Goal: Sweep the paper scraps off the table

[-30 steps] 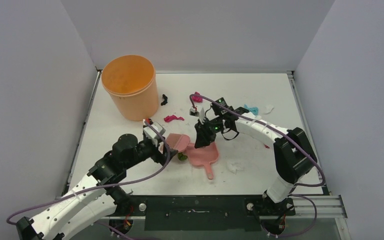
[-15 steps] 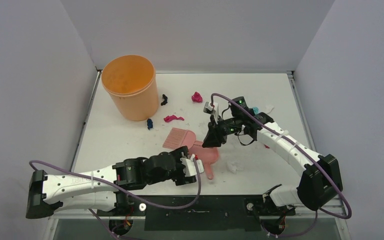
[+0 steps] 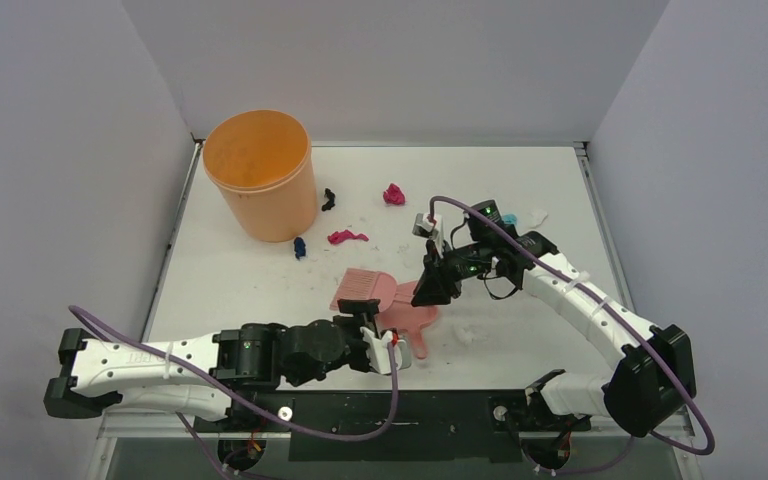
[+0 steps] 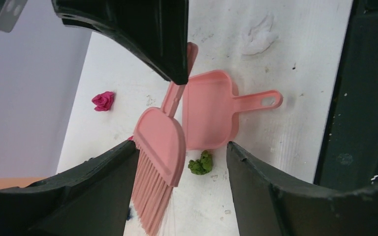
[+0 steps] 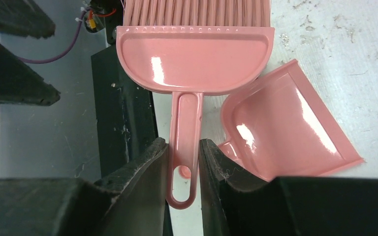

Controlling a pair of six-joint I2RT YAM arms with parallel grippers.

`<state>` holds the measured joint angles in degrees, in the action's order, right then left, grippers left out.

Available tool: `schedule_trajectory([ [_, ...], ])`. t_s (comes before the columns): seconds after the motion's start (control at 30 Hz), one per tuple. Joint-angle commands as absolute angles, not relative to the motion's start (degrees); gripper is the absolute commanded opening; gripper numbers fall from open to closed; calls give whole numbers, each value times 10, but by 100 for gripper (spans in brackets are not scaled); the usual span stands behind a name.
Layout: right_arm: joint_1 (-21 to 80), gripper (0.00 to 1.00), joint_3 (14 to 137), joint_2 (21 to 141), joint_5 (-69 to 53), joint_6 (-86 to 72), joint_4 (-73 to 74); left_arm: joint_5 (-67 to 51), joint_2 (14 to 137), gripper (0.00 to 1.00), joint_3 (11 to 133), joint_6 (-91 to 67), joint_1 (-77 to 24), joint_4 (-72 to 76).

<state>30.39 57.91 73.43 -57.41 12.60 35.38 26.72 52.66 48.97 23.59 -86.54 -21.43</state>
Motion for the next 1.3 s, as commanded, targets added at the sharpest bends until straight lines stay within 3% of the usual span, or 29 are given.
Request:
schedule_trajectory([
  [0.0, 297, 5, 576, 709, -641, 114, 332, 297, 532, 64, 515, 265, -867, -243],
  [0.27, 289, 5, 564, 710, -716, 79, 315, 343, 575, 54, 506, 293, -869, -223],
  [0.43, 288, 5, 560, 708, -723, 75, 313, 397, 574, 40, 483, 327, -870, -174],
  [0.57, 287, 5, 554, 708, -733, 68, 305, 405, 574, 36, 464, 347, -868, -154],
  [0.73, 286, 5, 550, 708, -733, 58, 294, 379, 581, 15, 461, 344, -855, -145],
  [0.8, 286, 5, 546, 706, -725, 54, 290, 369, 584, 0, 463, 334, -850, -147],
  [0.87, 283, 5, 541, 699, -703, 32, 274, 363, 582, 0, 457, 325, -846, -143],
  [0.9, 281, 15, 541, 694, -690, 24, 269, 356, 578, 0, 453, 318, -843, -142],
  [0.93, 277, 42, 544, 693, -677, 31, 279, 347, 569, 0, 448, 303, -839, -143],
  [0.97, 274, 62, 556, 694, -667, 54, 299, 333, 563, 0, 445, 293, -833, -144],
  [1.0, 274, 73, 577, 700, -656, 96, 341, 314, 552, 0, 442, 273, -826, -149],
  [1.13, 269, 88, 724, 754, -622, 325, 619, 185, 484, 0, 420, 164, -764, -154],
  [1.27, 258, 94, 744, 728, -636, 370, 635, 40, 440, 0, 378, 88, -700, -129],
])
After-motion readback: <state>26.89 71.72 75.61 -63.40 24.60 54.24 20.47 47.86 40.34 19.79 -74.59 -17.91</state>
